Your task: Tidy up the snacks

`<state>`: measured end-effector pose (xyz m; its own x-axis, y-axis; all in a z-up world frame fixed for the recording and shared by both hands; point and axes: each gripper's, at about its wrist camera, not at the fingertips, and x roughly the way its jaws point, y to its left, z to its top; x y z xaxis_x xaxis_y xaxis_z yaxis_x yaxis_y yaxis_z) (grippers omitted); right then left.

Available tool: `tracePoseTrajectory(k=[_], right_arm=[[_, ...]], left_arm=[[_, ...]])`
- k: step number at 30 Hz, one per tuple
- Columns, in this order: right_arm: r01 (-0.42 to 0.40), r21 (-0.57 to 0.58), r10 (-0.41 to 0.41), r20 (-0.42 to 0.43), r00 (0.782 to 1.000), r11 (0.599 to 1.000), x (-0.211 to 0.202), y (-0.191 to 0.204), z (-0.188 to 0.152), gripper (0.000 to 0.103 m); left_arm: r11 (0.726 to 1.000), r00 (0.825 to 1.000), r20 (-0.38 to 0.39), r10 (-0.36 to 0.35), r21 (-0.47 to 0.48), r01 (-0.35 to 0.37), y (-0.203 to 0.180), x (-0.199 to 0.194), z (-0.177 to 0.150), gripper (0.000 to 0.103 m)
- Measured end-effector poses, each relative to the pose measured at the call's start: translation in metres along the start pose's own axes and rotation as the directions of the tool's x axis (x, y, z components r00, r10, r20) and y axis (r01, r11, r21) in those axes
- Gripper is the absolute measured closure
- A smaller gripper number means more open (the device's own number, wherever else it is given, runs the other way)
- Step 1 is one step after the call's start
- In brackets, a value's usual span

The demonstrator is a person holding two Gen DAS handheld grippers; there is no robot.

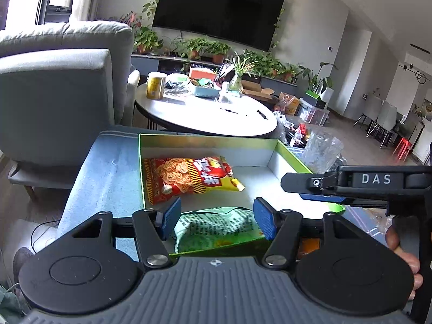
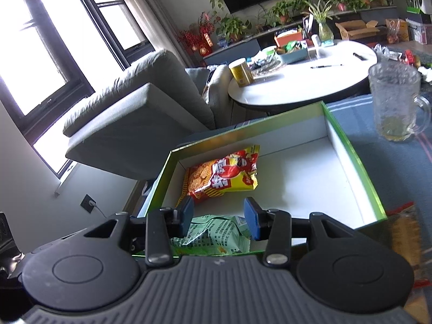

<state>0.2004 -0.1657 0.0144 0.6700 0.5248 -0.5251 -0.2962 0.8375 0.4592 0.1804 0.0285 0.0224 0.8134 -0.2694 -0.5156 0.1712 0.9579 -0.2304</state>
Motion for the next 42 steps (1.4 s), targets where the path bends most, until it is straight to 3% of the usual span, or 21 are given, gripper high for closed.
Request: tracePoseTrajectory(k=[10, 20, 26, 34, 42], right_arm=[[0.026, 0.008, -0.026, 0.045, 0.999, 1.0, -0.038, -0.011, -0.011, 0.015], [0.083, 0.08, -0.081, -0.027, 0.996, 0.993, -0.055, -0.048, -0.049, 0.015], [0.064, 0.112, -0.062, -0.026, 0.998, 0.992, -0.068, -0.057, -0.061, 0.015], [0.04, 0.152, -0.038, -0.014, 0.999, 0.988, -0.077, -0.071, -0.063, 0.015], [0.003, 0.135, -0.001, -0.015, 1.0, 0.991, -0.078, -0.063, -0.065, 0.015]], left_arm=[[0.999, 0.999, -0.012, -0.037, 0.032, 0.037, -0.024, -0.023, -0.015, 0.043], [0.99, 0.989, -0.116, -0.092, 0.095, 0.103, -0.063, -0.017, -0.045, 0.043], [0.98, 0.98, -0.172, -0.105, 0.147, 0.131, -0.085, -0.011, -0.058, 0.043], [0.988, 0.975, -0.203, -0.086, 0.11, 0.11, -0.081, -0.003, -0.068, 0.037], [0.991, 0.981, -0.193, 0.01, 0.134, 0.016, -0.061, -0.009, -0.08, 0.036]])
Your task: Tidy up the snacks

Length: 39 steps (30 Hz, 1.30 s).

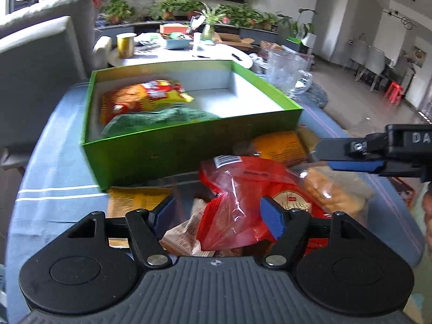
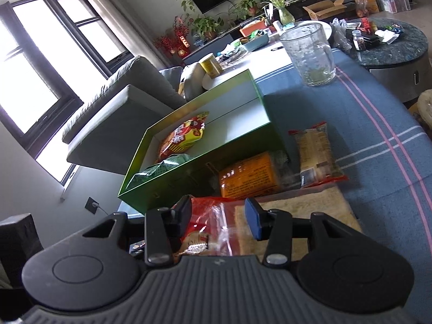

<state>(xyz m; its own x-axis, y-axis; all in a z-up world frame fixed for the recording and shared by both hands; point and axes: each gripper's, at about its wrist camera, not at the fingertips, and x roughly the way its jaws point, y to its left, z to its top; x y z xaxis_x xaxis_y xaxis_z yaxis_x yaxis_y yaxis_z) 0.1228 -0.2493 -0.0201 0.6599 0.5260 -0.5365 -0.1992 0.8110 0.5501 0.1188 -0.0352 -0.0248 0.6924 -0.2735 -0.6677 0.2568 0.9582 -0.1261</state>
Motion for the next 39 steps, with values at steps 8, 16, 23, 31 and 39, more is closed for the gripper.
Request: tracePoseTrajectory(k=[8, 16, 23, 31, 39], right_arm=[[-0.046, -0.041, 0.046, -0.02, 0.999, 0.998, 0.005, 0.02, -0.003, 0.015], [-0.082, -0.03, 0.078, -0.104, 0.991, 0.996, 0.028, 0.037, -0.01, 0.015], [-0.025, 0.06, 0.034, -0.153, 0.988, 0.998, 0.035, 0.039, -0.016, 0.014], [0.097, 0.103, -0.076, -0.188, 0.979, 0.99, 0.047, 0.049, -0.011, 0.014], [0.142, 0.184, -0.112, -0.168, 0.98, 0.973, 0.052, 0.046, -0.013, 0.012]], left_arm=[[0.995, 0.999, 0.013, 0.044, -0.089, -0.042, 0.024, -0.013, -0.008, 0.037], [0.991, 1.0, 0.019, 0.023, -0.133, -0.02, 0.035, -0.017, -0.012, 0.037], [0.993, 0.999, 0.029, 0.024, -0.119, -0.02, 0.033, -0.019, -0.014, 0.037], [0.995, 0.999, 0.036, 0.02, -0.095, -0.017, 0.03, -0.023, -0.012, 0.039], [0.997, 0.998, 0.041, -0.052, -0.06, 0.055, 0.023, -0.016, -0.004, 0.037]])
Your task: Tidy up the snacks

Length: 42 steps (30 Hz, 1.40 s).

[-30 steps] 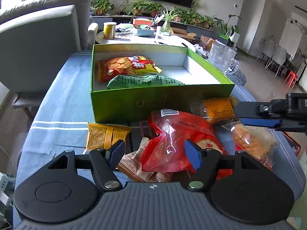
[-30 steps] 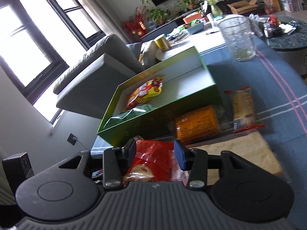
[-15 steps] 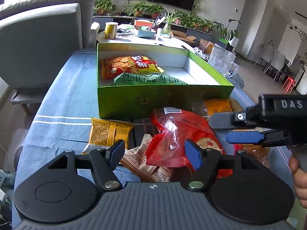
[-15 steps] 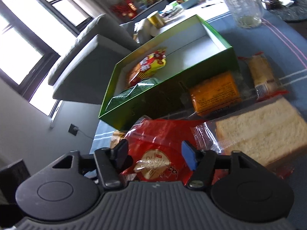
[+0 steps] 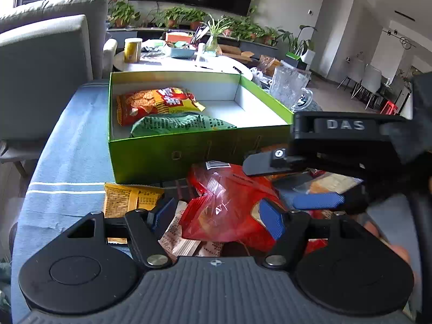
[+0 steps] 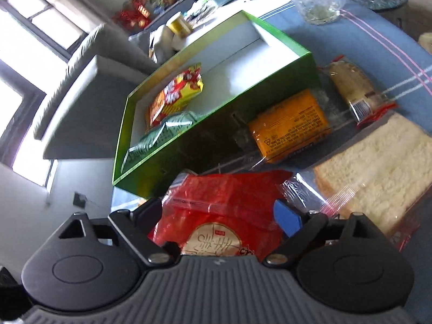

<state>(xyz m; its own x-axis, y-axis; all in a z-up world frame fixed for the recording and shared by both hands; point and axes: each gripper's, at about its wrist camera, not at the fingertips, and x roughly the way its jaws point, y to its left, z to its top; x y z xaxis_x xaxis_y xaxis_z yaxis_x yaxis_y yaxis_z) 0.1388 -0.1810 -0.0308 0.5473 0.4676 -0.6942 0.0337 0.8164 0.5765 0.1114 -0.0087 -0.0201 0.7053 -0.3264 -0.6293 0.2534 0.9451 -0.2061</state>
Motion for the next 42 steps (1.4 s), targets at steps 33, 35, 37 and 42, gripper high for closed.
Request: tracePoseTrajectory(k=[33, 35, 37, 42], right_arm=[[-0.06, -0.001, 0.06, -0.024, 0.998, 0.998, -0.011, -0.016, 0.005, 0.025], [0.008, -0.028, -0.008, -0.011, 1.0, 1.0, -0.007, -0.017, 0.003, 0.02], [0.058, -0.027, -0.058, 0.001, 0.998, 0.998, -0.004, -0.022, 0.003, 0.019], [0.021, -0.018, -0.021, -0.028, 0.999, 1.0, 0.002, -0.025, 0.007, 0.008]], left_arm=[[0.999, 1.0, -0.017, -0.012, 0.044, 0.013, -0.016, -0.004, -0.007, 0.05], [0.999, 1.0, -0.017, -0.012, 0.048, 0.012, -0.015, -0.003, -0.007, 0.05], [0.999, 1.0, -0.019, -0.015, 0.039, 0.016, -0.015, -0.003, -0.008, 0.049], [0.999, 0.999, -0.02, -0.026, 0.032, 0.027, -0.016, -0.001, -0.008, 0.049]])
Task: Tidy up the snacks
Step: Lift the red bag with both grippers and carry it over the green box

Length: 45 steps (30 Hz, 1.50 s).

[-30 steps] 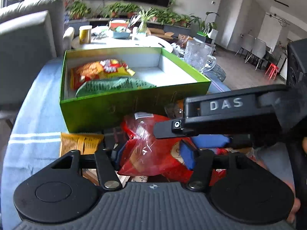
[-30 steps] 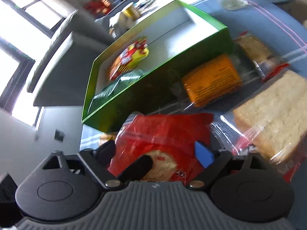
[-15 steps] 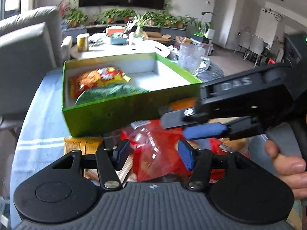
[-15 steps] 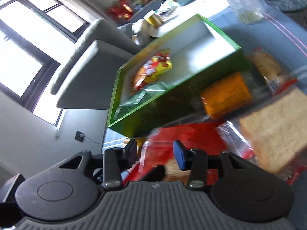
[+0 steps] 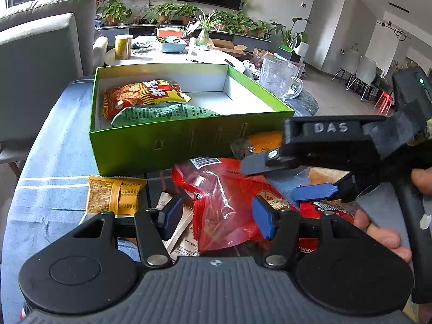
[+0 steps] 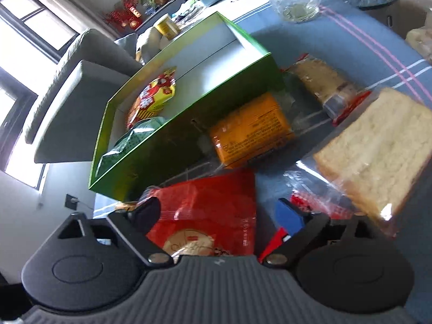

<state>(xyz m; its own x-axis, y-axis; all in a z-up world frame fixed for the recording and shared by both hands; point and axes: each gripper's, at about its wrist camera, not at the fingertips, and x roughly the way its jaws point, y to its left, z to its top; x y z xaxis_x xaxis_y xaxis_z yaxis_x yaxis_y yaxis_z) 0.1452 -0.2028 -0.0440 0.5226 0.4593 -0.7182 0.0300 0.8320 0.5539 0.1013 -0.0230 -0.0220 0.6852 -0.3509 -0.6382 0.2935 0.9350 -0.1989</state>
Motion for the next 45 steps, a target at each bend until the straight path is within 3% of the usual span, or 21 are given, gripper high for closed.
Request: tracePoseTrajectory(k=[6, 8, 11, 18, 26, 35, 45], right_arm=[[-0.056, -0.073, 0.053, -0.042, 0.998, 0.996, 0.013, 0.008, -0.004, 0.013], [-0.063, -0.079, 0.06, -0.033, 0.998, 0.995, 0.011, 0.009, -0.005, 0.03], [-0.105, -0.056, 0.103, -0.037, 0.994, 0.993, 0.005, 0.003, -0.003, 0.039], [-0.13, -0.106, 0.136, 0.055, 0.989, 0.986, -0.028, 0.013, -0.003, 0.039], [-0.166, -0.153, 0.188, 0.142, 0.972, 0.974, -0.052, 0.025, 0.022, 0.04], [-0.177, -0.168, 0.205, 0.171, 0.964, 0.97, -0.036, 0.027, 0.073, 0.04], [-0.178, -0.157, 0.196, 0.107, 0.975, 0.972, 0.015, 0.023, 0.127, 0.04]], left_arm=[[1.0, 1.0, 0.018, -0.012, 0.005, 0.012, -0.006, 0.009, 0.001, 0.047], [1.0, 0.999, 0.041, -0.024, 0.008, 0.024, -0.008, 0.005, 0.002, 0.048], [0.998, 0.996, 0.067, -0.058, 0.04, 0.055, -0.015, -0.006, 0.005, 0.048], [0.995, 0.986, 0.153, -0.07, 0.081, 0.058, -0.029, -0.032, 0.019, 0.047], [0.992, 0.974, 0.217, -0.071, 0.121, 0.045, -0.039, -0.034, 0.053, 0.047], [0.993, 0.972, 0.226, -0.056, 0.112, 0.031, -0.032, 0.007, 0.098, 0.047], [0.998, 0.985, 0.171, -0.025, 0.067, 0.014, -0.002, 0.07, 0.139, 0.047]])
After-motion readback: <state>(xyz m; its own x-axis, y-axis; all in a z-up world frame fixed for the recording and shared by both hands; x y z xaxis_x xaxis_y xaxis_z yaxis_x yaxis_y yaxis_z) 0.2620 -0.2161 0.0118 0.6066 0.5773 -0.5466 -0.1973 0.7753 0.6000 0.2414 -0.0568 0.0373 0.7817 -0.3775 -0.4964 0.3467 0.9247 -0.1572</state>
